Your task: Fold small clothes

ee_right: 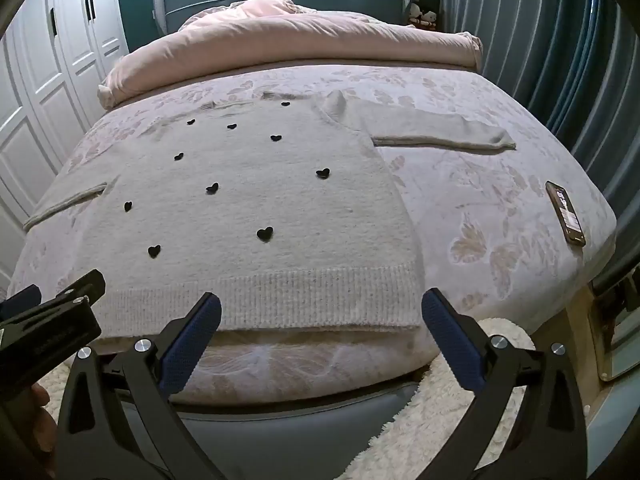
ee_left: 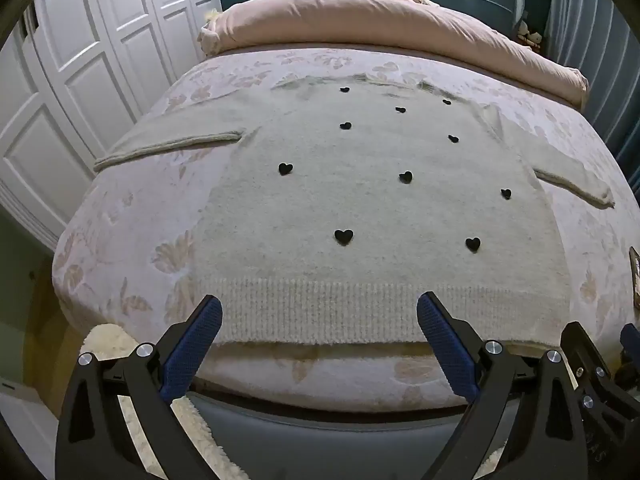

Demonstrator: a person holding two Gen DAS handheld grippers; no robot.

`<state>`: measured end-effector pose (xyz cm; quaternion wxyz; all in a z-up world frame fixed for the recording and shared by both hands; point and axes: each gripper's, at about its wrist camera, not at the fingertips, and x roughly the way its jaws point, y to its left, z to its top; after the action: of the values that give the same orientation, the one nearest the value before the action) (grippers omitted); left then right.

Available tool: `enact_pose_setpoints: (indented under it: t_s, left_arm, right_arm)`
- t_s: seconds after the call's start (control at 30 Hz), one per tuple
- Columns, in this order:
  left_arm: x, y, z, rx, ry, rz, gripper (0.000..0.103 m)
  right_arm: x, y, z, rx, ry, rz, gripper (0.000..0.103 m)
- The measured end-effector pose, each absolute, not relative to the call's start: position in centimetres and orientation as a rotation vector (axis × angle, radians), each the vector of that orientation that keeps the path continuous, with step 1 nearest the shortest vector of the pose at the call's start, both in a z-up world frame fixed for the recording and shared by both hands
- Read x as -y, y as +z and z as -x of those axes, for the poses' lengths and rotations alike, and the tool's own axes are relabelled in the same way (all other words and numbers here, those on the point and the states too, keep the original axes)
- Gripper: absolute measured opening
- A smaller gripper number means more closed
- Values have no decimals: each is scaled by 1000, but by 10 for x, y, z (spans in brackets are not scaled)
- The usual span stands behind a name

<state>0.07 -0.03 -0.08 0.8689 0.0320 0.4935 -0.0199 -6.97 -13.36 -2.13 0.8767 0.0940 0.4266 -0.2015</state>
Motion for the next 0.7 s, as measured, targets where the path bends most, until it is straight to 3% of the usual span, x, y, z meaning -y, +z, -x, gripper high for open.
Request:
enact_pose_setpoints:
  t_s: [0.7]
  left_arm:
    - [7, -2, 4, -1022, -49, -108, 95]
  right_arm:
    - [127, -22, 66, -905, -414, -188, 98]
